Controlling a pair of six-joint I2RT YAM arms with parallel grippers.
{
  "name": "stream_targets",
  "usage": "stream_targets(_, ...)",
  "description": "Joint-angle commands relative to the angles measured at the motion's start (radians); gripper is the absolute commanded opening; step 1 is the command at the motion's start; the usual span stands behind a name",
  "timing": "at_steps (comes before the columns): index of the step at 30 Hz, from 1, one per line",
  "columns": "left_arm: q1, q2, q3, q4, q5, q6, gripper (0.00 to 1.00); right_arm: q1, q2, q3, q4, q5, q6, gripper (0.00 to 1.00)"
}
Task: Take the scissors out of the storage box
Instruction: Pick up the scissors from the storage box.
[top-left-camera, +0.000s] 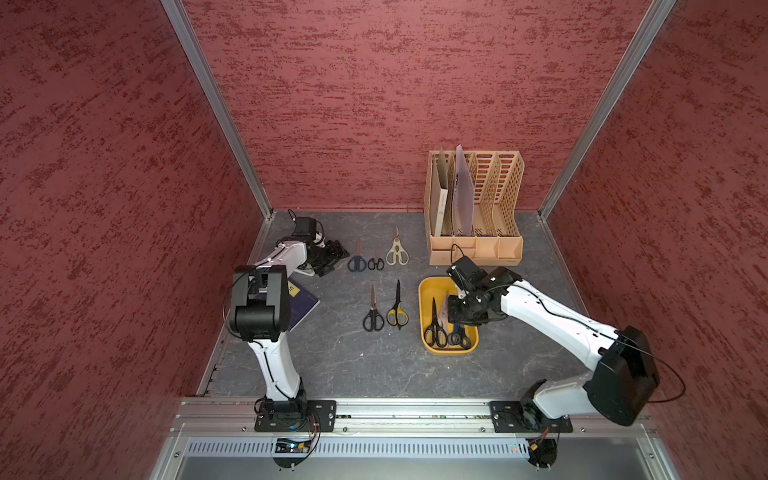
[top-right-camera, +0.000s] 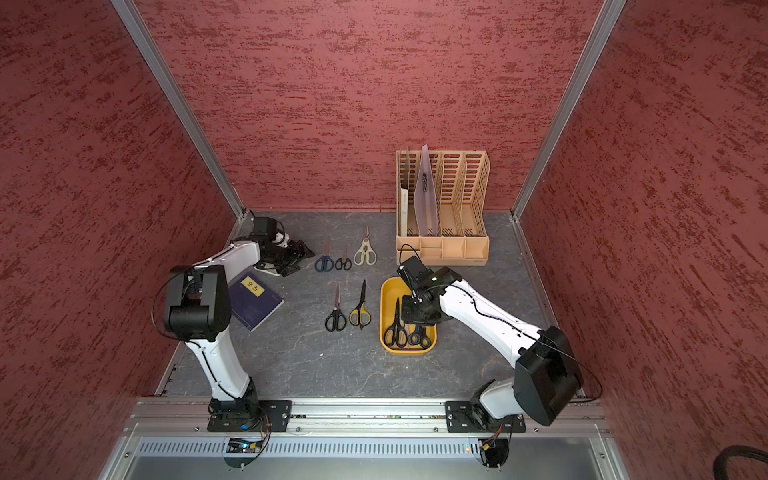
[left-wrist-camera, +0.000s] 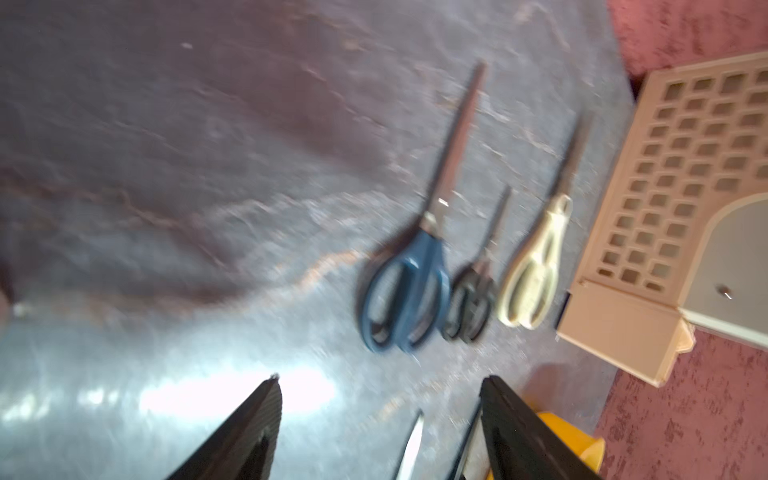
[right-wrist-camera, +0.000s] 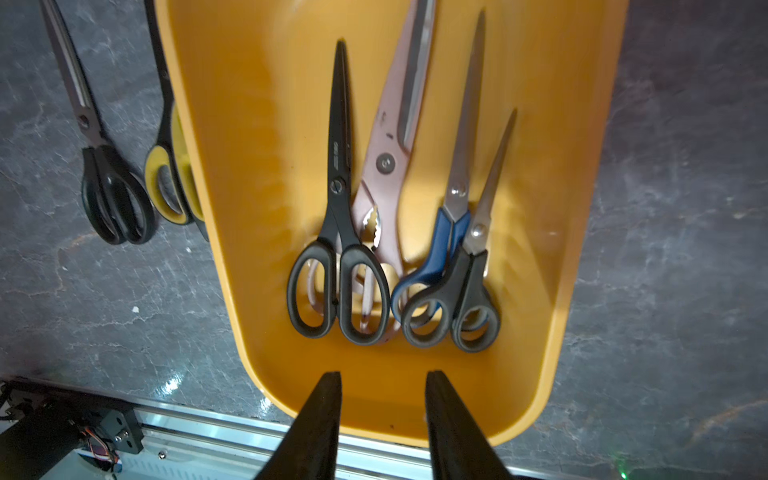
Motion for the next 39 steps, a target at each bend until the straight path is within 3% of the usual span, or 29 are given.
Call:
stream_targets(1, -0.068, -0.100, -0.025, -0.063, -0.056, 0.024, 0.79, 0.002, 0.000, -0.032, 0.040, -0.051, 0.004, 0.36)
stream_targets(8, -0.227, -0.281, -0.133, -0.054, -0.060, -0.061, 0.79, 0.007, 0.106, -0.037, 0.128, -0.067, -0.054, 0.32)
stream_targets(14, -0.325, -0.436, -0.256, -0.051, -0.132, -0.155, 0.79, 0.010, 0.161, -0.060, 0.164, -0.047, -0.100, 0.32)
stream_targets(24, -0.394, -0.569, -0.365, -0.104, -0.168, -0.208, 0.79, 0.009, 0.268, -0.074, 0.264, -0.036, -0.123, 0.31)
stream_targets(31, -0.424, -0.640, -0.422, -0.111, -0.183, -0.245, 0.79, 0.010, 0.277, -0.082, 0.275, -0.015, -0.134, 0.19)
stream_targets(39, -0.484, -0.629, -0.417, -0.116, -0.190, -0.251, 0.79, 0.009, 0.207, -0.083, 0.231, 0.035, -0.139, 0.10)
